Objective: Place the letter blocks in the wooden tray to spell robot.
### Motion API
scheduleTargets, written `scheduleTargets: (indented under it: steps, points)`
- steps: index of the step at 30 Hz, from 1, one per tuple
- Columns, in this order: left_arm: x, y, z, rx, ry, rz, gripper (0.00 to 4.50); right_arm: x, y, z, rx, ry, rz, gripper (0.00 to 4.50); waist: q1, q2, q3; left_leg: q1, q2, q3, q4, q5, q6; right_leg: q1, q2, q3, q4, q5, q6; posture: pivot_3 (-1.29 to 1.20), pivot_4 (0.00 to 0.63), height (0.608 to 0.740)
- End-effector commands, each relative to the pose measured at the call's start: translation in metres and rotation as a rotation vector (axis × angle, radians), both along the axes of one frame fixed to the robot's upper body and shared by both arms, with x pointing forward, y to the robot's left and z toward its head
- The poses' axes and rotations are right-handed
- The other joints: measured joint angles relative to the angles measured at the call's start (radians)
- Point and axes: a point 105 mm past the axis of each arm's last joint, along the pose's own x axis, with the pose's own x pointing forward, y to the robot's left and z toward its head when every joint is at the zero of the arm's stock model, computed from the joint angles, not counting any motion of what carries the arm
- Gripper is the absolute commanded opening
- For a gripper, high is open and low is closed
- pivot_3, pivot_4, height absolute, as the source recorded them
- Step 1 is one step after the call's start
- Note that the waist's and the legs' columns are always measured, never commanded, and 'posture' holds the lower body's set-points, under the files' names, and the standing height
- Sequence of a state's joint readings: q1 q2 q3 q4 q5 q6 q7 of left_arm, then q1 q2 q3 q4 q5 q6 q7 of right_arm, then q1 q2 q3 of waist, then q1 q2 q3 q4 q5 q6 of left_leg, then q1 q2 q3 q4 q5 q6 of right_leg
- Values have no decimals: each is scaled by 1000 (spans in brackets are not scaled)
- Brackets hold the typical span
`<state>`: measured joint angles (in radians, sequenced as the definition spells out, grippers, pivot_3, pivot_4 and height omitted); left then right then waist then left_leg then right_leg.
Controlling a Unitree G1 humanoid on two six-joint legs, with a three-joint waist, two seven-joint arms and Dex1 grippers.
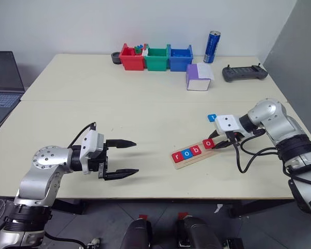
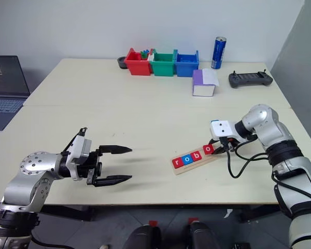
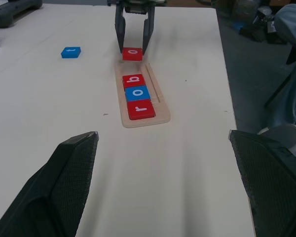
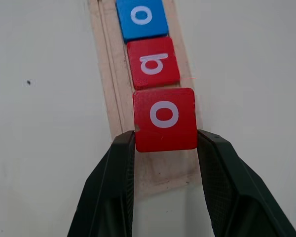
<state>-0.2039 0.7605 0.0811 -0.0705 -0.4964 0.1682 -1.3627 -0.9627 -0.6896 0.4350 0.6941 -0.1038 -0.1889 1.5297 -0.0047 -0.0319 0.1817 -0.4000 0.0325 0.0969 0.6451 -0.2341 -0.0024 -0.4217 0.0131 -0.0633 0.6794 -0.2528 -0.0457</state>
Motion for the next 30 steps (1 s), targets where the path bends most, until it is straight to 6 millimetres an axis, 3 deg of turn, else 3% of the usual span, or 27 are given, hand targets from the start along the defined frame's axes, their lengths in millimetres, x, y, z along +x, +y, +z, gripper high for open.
scheduleTargets:
  steps: [1, 17, 30]
  points:
    - [-4, -2, 7, -8, -39, -8, 4500, -1, 3, 8, -38, 8, 70, 1452, 0, 0, 0, 0, 0, 0, 0, 0, 0, 0, 0, 0, 0, 0, 0, 0, 150, 740]
    - [-6, -3, 7, -11, -40, -5, 4500, 6, 7, -3, -110, 3, 92, 1452, 0, 0, 0, 0, 0, 0, 0, 0, 0, 0, 0, 0, 0, 0, 0, 0, 150, 740]
    - [-4, 0, 8, -5, -43, -1, 4500, 8, 12, -1, -101, 3, 91, 1452, -1, 0, 0, 0, 0, 0, 0, 0, 0, 0, 0, 0, 1, 0, 0, 0, 150, 740]
